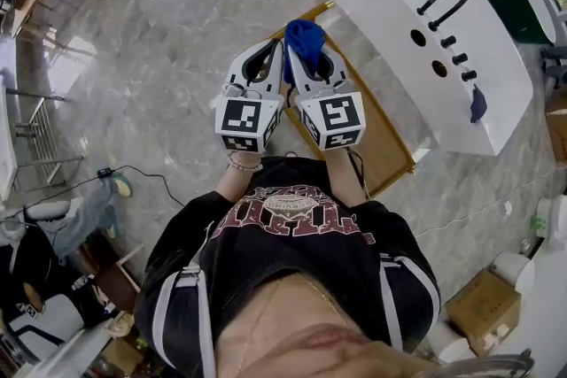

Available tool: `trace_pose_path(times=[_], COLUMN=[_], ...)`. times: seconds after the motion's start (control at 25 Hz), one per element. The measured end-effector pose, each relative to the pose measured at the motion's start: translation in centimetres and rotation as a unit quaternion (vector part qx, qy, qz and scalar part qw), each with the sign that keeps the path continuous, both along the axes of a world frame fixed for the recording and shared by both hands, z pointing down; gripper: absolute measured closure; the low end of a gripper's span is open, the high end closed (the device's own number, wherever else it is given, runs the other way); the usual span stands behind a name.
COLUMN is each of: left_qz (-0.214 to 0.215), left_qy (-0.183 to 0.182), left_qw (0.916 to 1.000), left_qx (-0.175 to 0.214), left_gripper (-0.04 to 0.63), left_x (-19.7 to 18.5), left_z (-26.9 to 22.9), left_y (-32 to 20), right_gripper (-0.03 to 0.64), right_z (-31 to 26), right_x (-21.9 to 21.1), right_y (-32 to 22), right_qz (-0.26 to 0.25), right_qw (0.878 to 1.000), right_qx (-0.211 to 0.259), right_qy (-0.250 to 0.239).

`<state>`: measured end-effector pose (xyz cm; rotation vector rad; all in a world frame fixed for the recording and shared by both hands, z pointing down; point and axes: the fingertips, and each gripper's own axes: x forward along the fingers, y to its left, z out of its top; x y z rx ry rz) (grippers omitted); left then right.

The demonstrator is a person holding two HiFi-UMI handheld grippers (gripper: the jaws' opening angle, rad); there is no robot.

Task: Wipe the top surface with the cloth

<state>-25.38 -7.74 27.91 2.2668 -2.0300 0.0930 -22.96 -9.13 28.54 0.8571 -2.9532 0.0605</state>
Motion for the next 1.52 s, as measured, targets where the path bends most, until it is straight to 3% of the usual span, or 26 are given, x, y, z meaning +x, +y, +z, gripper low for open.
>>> trace_pose_path(times=[0.32,0.84,1.2,1.52], left_qz=[0.099,0.242,0.29,0.316], left_qy=[0.004,-0.004,-0.007,-0.009], left_qw=[0.9949,0.9683,0.9512,0.9346], left_qx=[-0.014,-0.061,-0.105,-0.163], left_gripper=[0.548,0.548,0.548,0.548], left_x=[-1.6,2.1,3.3,4.1], left_z=[0.9,6.7,13.5,19.9], left_y=[-7.7,-15.4,-17.9,-18.4], right_gripper=[0.561,0.561,0.561,0.561], right_z=[0.6,6.0,12.4,18.3], right_x=[-1.7,1.9,4.8,4.6], right_y=[-6.7,-14.3,-17.2,-18.5], right_qz=[0.095,0.243,0.315,0.316], right_qw=[0.995,0.968,0.94,0.929], right_qx=[-0.009,-0.057,-0.116,-0.166], right_qy=[0.007,0.039,0.063,0.094])
